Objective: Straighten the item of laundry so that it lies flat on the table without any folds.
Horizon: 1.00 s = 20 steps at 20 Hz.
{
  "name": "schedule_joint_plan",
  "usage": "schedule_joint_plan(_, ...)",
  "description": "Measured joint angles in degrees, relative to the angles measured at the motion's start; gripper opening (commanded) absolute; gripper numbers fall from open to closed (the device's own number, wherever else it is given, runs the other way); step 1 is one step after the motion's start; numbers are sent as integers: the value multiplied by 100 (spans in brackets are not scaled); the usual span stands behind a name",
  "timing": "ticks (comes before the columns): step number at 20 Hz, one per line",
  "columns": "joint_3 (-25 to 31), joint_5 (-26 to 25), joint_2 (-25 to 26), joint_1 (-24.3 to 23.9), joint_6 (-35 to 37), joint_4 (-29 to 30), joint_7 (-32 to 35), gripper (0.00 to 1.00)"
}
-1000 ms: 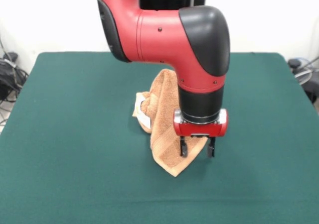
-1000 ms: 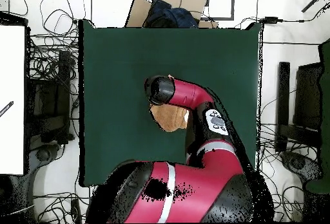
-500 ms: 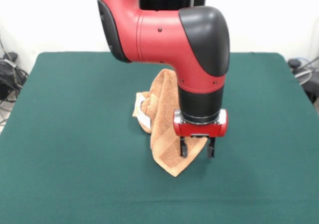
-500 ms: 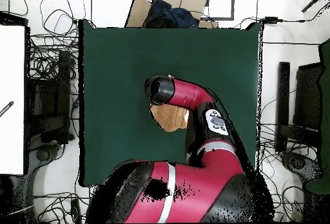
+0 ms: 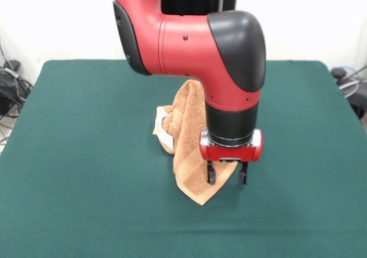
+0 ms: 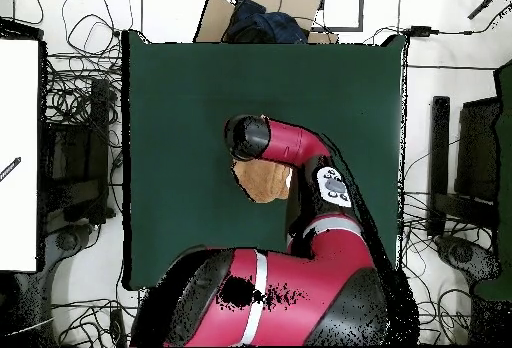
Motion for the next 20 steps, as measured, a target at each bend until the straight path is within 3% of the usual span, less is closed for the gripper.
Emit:
schedule_joint_plan(8,2,1,55,-4,283,-171,0,100)
schedule_joint_plan(9,-17,-8,70,-12,312,-204,-1,0)
schedule_joint_plan(20,-71,-14,110,-76,401,-293,-1,0)
